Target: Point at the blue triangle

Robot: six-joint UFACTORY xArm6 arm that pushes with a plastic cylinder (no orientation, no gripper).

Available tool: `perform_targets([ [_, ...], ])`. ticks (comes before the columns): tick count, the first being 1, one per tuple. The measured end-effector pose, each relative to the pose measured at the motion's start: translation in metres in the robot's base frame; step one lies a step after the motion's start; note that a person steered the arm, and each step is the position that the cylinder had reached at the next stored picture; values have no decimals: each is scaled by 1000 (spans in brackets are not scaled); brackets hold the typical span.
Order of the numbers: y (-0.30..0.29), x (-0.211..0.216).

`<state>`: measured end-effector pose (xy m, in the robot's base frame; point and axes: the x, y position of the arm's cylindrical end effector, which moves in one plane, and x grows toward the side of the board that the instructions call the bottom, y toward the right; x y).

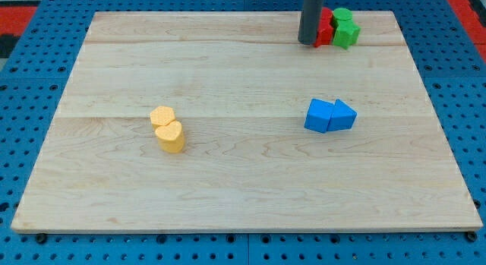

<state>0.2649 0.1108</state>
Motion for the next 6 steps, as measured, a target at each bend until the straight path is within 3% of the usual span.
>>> perform_targets([
  [2, -2, 13],
  [3, 29, 67],
  [4, 95, 97],
  [6, 107, 201],
])
